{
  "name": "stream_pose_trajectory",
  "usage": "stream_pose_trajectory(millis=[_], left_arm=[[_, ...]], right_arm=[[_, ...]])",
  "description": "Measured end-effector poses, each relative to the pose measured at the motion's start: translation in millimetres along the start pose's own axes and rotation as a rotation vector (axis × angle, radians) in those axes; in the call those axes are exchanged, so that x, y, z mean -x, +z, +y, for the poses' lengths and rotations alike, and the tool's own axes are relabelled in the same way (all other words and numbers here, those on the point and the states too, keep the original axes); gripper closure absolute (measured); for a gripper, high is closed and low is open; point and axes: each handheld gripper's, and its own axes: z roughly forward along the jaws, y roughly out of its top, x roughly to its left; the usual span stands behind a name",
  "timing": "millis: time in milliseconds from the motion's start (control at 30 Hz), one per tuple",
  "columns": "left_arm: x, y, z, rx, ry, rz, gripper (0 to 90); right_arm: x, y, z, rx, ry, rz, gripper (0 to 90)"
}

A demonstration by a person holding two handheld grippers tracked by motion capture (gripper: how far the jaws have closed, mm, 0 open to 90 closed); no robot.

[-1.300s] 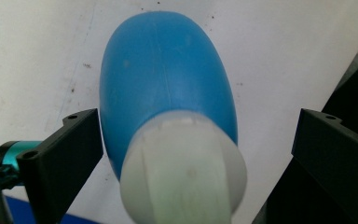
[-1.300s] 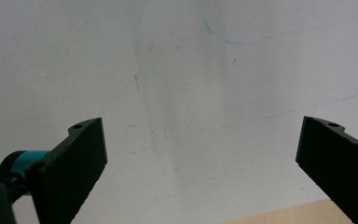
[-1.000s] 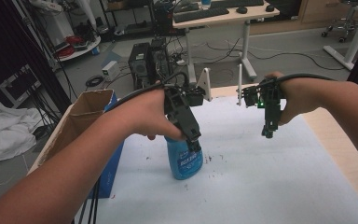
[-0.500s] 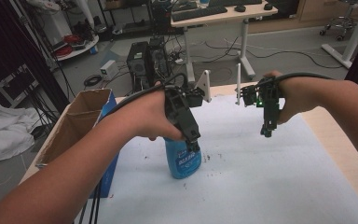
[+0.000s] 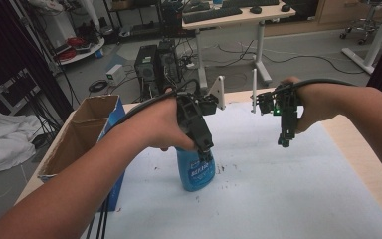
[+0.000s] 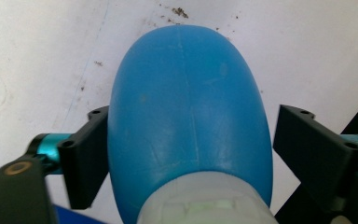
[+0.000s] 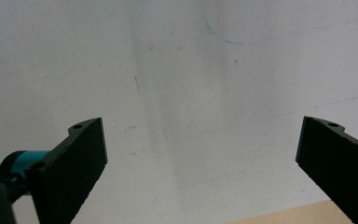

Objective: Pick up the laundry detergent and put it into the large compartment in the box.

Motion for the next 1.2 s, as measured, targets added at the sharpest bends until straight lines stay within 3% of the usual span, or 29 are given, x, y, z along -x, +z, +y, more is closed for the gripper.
stream_pose_trajectory(millis=[900, 1200], left_arm=[[1.3, -0.6, 1.6, -0.003, 0.022, 0.036, 30.9], [-1.0, -0.7, 1.6, -0.004, 0.006, 0.035, 36.5]], right_arm=[[0.0, 1.1, 1.6, 0.0, -0.011, -0.001, 0.8], [0.1, 2.1, 2.7, -0.001, -0.008, 0.001, 0.8]])
